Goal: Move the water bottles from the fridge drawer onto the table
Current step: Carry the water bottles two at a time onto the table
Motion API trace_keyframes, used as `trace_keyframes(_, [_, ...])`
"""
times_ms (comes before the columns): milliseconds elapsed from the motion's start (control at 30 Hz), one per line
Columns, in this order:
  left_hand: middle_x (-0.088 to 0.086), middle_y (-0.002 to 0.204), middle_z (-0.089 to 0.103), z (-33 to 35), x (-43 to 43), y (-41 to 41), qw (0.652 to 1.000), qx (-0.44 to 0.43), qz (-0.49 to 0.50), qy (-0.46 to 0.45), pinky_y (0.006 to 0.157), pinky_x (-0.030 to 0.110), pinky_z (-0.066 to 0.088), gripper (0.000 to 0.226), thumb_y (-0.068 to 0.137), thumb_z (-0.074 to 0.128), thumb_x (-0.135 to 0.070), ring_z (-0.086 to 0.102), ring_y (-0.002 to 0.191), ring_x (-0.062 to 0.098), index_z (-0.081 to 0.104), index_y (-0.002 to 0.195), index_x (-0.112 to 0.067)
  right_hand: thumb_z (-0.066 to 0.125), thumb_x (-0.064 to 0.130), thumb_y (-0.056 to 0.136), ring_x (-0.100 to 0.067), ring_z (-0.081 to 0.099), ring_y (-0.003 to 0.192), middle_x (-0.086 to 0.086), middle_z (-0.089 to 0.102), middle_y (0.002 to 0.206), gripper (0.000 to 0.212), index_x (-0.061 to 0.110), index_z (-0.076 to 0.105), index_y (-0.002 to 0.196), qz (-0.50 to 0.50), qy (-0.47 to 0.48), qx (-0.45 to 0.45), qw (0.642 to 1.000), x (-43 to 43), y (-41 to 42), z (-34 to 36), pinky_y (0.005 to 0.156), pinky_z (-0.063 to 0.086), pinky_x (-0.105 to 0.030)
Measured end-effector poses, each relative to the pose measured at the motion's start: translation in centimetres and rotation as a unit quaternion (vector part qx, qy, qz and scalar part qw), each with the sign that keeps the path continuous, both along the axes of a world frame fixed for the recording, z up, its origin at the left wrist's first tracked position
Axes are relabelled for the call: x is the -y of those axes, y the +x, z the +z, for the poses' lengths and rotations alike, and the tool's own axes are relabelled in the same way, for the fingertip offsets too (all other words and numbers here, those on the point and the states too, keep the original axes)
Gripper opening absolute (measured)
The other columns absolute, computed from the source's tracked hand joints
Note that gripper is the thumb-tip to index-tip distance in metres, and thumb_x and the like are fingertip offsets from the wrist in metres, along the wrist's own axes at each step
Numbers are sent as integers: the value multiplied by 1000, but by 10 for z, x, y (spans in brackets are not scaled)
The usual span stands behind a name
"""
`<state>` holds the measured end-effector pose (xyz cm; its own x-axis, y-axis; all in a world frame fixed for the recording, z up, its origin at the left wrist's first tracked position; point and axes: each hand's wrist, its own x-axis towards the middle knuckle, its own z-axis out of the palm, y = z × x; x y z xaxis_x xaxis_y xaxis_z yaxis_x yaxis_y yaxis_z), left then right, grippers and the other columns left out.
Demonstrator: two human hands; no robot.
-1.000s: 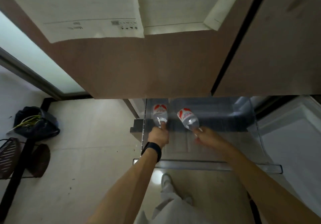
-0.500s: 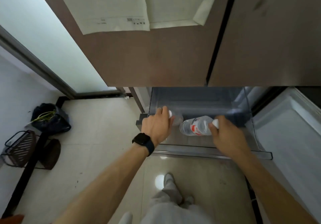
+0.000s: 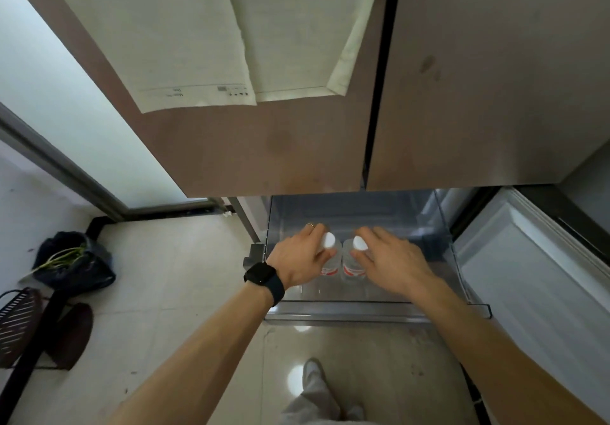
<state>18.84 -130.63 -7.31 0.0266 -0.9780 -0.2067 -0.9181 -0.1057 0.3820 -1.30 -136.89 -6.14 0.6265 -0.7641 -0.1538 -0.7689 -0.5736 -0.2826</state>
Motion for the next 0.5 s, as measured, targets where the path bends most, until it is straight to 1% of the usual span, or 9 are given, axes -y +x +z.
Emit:
trace_keyframes(100, [-7, 107, 57, -4, -3, 2, 998, -47, 34, -7, 82, 42, 55, 32, 94, 58, -52, 60, 91, 16, 47, 117, -32, 51, 47, 96, -17, 59, 102, 10, 55, 121, 33, 40, 41, 126, -41, 62, 71, 995, 4, -5, -8, 80, 49, -37])
trace_keyframes(133, [-8, 106, 56, -5, -5, 2, 997, -57, 44, -14, 82, 40, 55, 33, 93, 59, -53, 58, 90, 13, 48, 116, -32, 57, 46, 93, -15, 58, 102, 11, 55, 122, 37, 43, 42, 126, -54, 93, 99, 989, 6, -7, -13, 83, 51, -38])
trace_keyframes(200, [-8, 111, 52, -8, -10, 0, 994, -76, 69, -30, 83, 35, 54, 38, 90, 63, -55, 56, 91, 11, 50, 118, -31, 69, 45, 84, -12, 58, 107, 11, 55, 127, 52, 46, 43, 129, -78, 151, 155, 973, 8, -11, -25, 89, 53, -38])
trace_keyframes(267, [-6, 121, 48, -13, -12, -1, 990, -92, 92, -44, 87, 32, 53, 52, 83, 70, -56, 55, 98, 12, 51, 124, -31, 78, 47, 76, -8, 56, 105, 8, 50, 128, 65, 47, 45, 133, -98, 180, 189, 960, 9, -13, -38, 88, 49, -28])
trace_keyframes(300, [-6, 127, 46, -16, -12, -1, 989, -103, 101, -42, 92, 32, 51, 62, 79, 75, -57, 54, 105, 13, 49, 129, -31, 82, 45, 74, -6, 53, 105, 7, 45, 127, 70, 46, 46, 134, -111, 194, 203, 953, 8, -14, -43, 87, 45, -22])
trace_keyframes(333, [-5, 133, 45, -20, -11, -1, 986, -120, 109, -32, 98, 34, 50, 72, 74, 79, -55, 52, 113, 14, 47, 135, -32, 84, 42, 72, -6, 51, 107, 8, 41, 128, 74, 44, 46, 136, -120, 207, 219, 946, 8, -13, -48, 89, 42, -19])
trace_keyframes(400, [-6, 141, 45, -29, -9, -3, 981, -152, 121, -2, 105, 39, 46, 83, 69, 86, -50, 48, 124, 15, 44, 139, -34, 88, 37, 70, -5, 47, 115, 12, 38, 134, 79, 42, 46, 135, -123, 219, 246, 936, 6, -7, -56, 95, 40, -23])
trace_keyframes(467, [-8, 138, 50, -40, -8, -6, 978, -166, 125, 11, 106, 41, 45, 82, 68, 88, -47, 48, 125, 15, 44, 137, -36, 89, 33, 67, -5, 52, 116, 15, 47, 134, 78, 44, 45, 130, -124, 242, 269, 924, 4, 0, -63, 94, 46, -28])
trace_keyframes(500, [-8, 136, 53, -44, -7, -8, 976, -174, 134, 15, 105, 41, 46, 80, 69, 87, -47, 50, 124, 15, 44, 135, -37, 89, 33, 66, -5, 56, 114, 17, 53, 131, 77, 46, 45, 128, -129, 253, 278, 918, 3, 4, -67, 92, 50, -29])
